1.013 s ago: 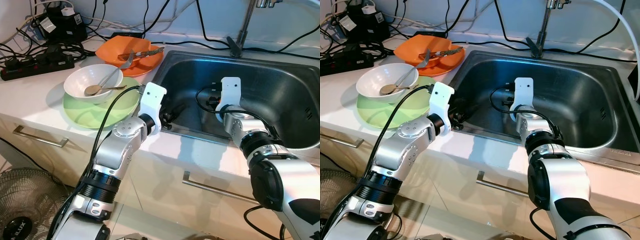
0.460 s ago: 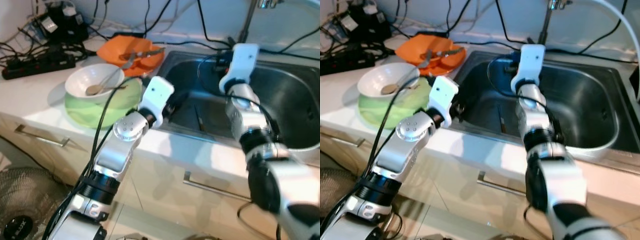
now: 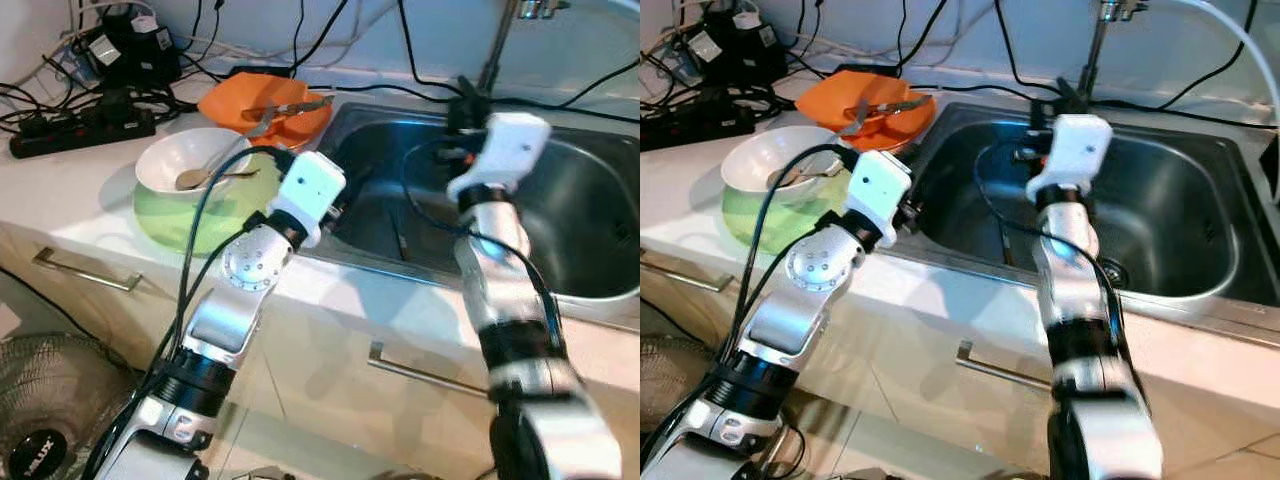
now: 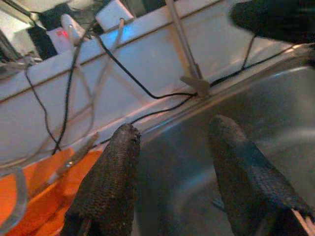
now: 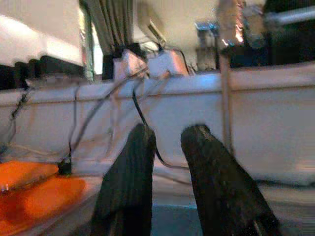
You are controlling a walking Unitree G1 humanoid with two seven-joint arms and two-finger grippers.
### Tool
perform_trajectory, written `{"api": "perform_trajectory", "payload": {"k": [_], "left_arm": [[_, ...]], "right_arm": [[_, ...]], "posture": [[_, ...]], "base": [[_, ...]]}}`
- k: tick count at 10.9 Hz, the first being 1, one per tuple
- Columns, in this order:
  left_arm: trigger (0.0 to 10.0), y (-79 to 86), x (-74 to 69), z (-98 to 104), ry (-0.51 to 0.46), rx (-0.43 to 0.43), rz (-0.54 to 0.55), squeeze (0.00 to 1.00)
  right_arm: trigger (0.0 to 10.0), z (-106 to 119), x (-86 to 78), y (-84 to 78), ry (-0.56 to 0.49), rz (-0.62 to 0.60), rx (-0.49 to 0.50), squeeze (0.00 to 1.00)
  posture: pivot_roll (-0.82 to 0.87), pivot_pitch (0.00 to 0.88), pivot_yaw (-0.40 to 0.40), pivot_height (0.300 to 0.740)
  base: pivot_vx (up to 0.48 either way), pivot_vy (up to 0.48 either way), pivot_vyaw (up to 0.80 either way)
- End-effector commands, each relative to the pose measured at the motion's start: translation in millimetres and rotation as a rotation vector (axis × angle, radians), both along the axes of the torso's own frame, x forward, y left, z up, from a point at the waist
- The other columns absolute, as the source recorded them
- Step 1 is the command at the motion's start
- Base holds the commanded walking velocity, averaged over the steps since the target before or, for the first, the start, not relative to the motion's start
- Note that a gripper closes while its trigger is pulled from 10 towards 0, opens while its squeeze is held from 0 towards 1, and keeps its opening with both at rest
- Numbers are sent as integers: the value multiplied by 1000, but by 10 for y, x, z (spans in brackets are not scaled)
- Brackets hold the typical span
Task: Kitchen organization
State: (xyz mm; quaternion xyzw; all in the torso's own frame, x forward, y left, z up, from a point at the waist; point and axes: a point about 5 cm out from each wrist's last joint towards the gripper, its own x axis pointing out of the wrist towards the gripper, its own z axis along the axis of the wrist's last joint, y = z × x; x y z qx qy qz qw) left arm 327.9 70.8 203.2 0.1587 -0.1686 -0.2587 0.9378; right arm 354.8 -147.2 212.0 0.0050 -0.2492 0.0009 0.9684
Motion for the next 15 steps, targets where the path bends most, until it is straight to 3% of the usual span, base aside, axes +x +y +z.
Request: {"api": "perform_trajectory", "payload": {"k": [1, 3, 5, 8, 11, 14, 15], "left_arm": [[10000, 66, 46, 54, -34, -7, 39, 0], [10000, 171, 43, 16, -81, -50, 105, 0], [10000, 262, 0, -7, -133, -45, 151, 0], [10000, 378, -65, -20, -227, 77, 194, 0], [10000, 475, -145, -9, -295, 176, 217, 0], [10000, 660, -163, -160, -260, 318, 278, 0], [10000, 694, -158, -160, -255, 328, 295, 0]], "right_arm": [[10000, 40, -64, 43, -13, 10, 9, 0], [10000, -53, -302, 170, -11, 46, -9, 0], [10000, -266, -386, 269, 25, 83, -50, 0], [10000, -530, -365, 165, 131, 21, -58, 0], [10000, -598, -365, 209, 154, 25, -47, 0], [10000, -623, -351, 239, 165, 28, -41, 0], [10000, -625, -350, 242, 165, 29, -38, 0]], "posture": [[-18, 29, 63, 740], [-24, 37, 61, 740], [-14, 37, 57, 740], [5, 36, 50, 740], [14, 39, 50, 740], [24, 45, 51, 740], [23, 46, 53, 740]], "base": [[0, 0, 0], [0, 0, 0], [0, 0, 0], [0, 0, 0], [0, 0, 0], [0, 0, 0], [0, 0, 0]]}}
